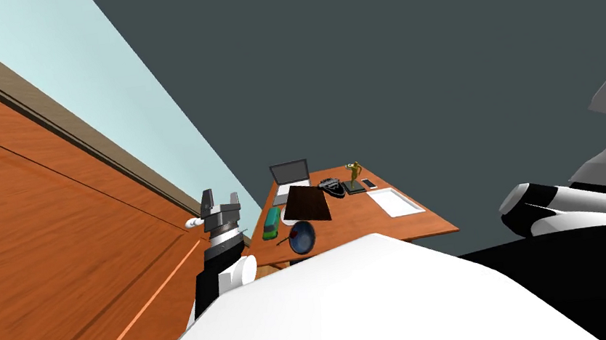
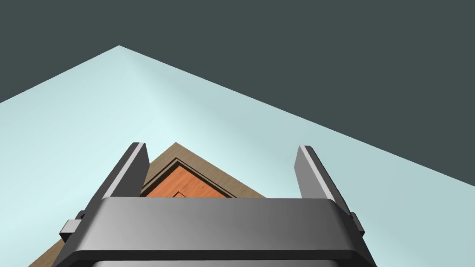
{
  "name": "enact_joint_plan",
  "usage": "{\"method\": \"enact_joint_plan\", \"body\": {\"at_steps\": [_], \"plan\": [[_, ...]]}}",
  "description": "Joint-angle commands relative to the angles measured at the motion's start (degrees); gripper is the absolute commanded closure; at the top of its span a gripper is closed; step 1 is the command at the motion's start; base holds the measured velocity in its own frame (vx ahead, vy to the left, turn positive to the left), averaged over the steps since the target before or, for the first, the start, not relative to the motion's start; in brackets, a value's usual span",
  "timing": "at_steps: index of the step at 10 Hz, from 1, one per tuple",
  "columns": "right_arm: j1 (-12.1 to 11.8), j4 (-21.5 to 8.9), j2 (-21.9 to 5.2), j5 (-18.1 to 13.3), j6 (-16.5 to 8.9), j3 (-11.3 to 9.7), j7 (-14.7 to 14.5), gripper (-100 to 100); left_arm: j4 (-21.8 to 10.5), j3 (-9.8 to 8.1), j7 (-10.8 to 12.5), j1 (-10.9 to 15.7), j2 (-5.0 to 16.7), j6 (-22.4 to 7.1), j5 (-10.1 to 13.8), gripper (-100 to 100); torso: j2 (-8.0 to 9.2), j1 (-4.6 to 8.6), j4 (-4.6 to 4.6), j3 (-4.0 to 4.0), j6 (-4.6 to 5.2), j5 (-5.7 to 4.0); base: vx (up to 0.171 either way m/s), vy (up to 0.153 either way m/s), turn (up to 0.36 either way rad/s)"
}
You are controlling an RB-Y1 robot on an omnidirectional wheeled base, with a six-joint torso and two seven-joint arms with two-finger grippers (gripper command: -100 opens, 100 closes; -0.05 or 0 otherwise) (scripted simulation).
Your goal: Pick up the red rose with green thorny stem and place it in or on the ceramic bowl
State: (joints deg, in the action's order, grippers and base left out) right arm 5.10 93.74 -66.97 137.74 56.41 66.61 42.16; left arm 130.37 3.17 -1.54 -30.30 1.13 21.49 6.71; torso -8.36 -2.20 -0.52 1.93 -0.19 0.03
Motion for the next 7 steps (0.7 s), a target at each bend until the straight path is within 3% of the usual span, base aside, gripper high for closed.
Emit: {"method": "enact_joint_plan", "body": {"at_steps": [1, 2, 7], "plan": [[0.0, 0.0, 0.0, 0.0, 0.0, 0.0, 0.0, -100, 0.0, 0.0, 0.0, 0.0, 0.0, 0.0, 0.0, 0, 0.0, 0.0, 0.0, 0.0, 0.0, 0.0, -0.107, -0.045, -0.013], [0.0, 0.0, -0.1, 0.1, 0.2, 0.1, -0.1, 0, 0.0, 0.0, 0.0, 0.0, 0.0, 0.0, 0.0, 0, -0.37, -0.1, 0.08, -0.2, -0.03, -0.01, -0.02, -0.007, -0.001], [0.0, 0.0, -0.1, 0.1, 0.2, 0.1, -0.1, 0, 0.0, 0.01, 0.0, 0.0, 0.0, 0.0, 0.0, 0, -1.0, -0.29, 0.26, -0.6, -0.08, 0.05, -0.002, -0.001, -0.001]]}}
